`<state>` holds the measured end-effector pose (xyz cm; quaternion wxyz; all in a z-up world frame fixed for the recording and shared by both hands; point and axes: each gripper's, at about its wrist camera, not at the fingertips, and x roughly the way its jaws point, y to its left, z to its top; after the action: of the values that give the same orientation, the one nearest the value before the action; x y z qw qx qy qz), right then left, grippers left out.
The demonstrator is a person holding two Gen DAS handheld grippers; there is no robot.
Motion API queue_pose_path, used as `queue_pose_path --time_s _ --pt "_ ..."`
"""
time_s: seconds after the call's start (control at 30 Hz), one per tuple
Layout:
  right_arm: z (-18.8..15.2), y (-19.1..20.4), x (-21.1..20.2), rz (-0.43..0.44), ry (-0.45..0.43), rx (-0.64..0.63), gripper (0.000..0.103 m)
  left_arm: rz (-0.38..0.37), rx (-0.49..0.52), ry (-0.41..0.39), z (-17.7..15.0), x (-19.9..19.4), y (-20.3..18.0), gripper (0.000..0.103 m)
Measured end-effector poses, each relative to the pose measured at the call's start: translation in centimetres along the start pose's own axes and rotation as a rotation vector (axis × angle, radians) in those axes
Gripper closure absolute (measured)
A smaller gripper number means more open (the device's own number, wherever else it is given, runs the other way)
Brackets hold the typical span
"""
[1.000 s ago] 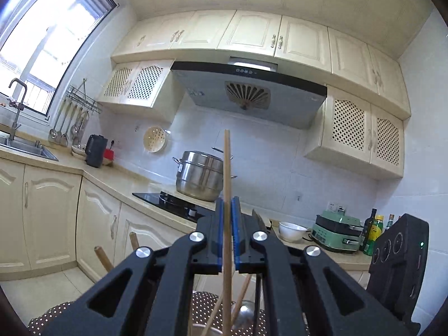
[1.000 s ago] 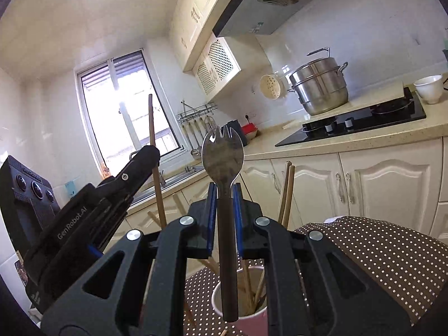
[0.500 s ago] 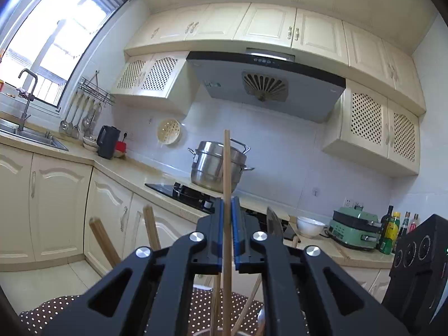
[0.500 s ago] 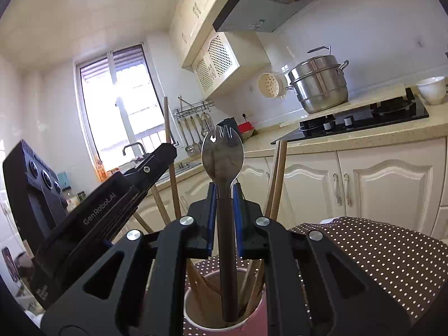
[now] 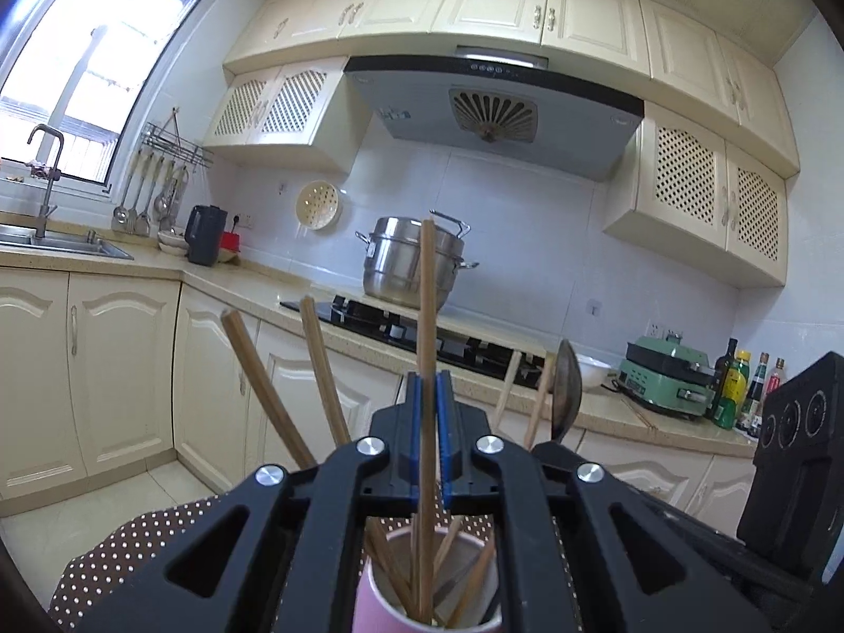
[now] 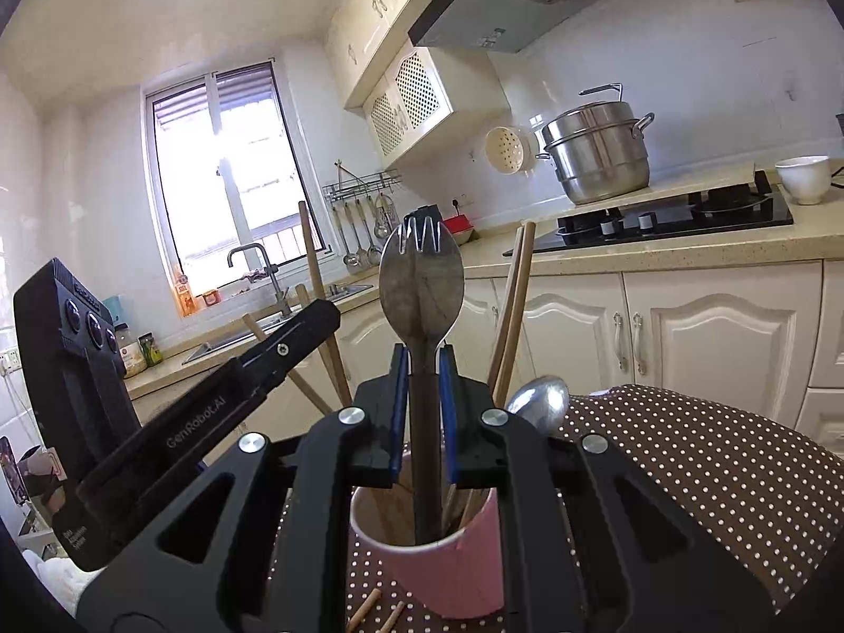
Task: Organize utensils
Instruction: 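Open both tools to drop the spork and chopstick into the cup, then move both tools back down to the light blue knife and chopsticks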
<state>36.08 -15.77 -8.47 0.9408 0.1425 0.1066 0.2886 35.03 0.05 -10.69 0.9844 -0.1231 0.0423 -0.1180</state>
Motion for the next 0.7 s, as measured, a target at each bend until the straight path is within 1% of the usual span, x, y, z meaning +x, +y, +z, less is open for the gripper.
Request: queue_pose_path --time_s 0.07,0.13,0.2,0.33,0.43,0.5,0.53,0.57,0.6,0.63,0.7 --pt "-0.1 0.3 -0.4 -0.008 0.01 -0.005 0.091 0.006 0.016 0.023 -0.3 -0.3 -0.1 0.097" --pt "-0.3 0.4 -0.7 -0.019 0.022 -0.006 0.091 -0.012 0.005 0.063 -0.4 -0.6 0.0 0.094" --pt "-0.5 0.6 -0.9 -0.039 0.032 -0.005 0.09 -0.019 -0.017 0.098 -0.6 -0.8 0.2 0.071" --pt "-0.8 0.5 -1.1 -0.062 0.053 0.022 0.09 -0.027 -0.029 0.135 -0.7 -1.7 0.2 0.061" --pt "-1.1 0.8 -1.3 -0.078 0.069 0.019 0.09 -0.042 -0.046 0.154 -0.7 -2.5 0.2 0.057" --pt "-1.2 1.0 -1.2 -0.089 0.087 0.02 0.083 -0.026 -0.042 0.167 -0.7 -3.1 0.3 0.054" --pt "-1.3 1.1 -1.3 -0.096 0.087 0.023 0.072 -0.018 -0.037 0.178 -0.6 -3.3 0.3 0.054" --pt "-1.3 1.1 -1.4 -0.1 0.086 0.027 0.055 -0.008 -0.034 0.194 -0.6 -3.6 0.4 0.053" --pt "-1.3 1.1 -1.6 -0.105 0.081 0.037 0.05 -0.004 -0.036 0.205 -0.7 -3.8 0.5 0.051" --pt "-1.4 1.1 -1.7 -0.107 0.082 0.045 0.05 -0.003 -0.041 0.217 -0.7 -4.0 0.6 0.049" --pt "-1.4 1.2 -2.1 -0.118 0.087 0.055 0.05 0.009 -0.058 0.245 -0.6 -4.5 1.0 0.048"
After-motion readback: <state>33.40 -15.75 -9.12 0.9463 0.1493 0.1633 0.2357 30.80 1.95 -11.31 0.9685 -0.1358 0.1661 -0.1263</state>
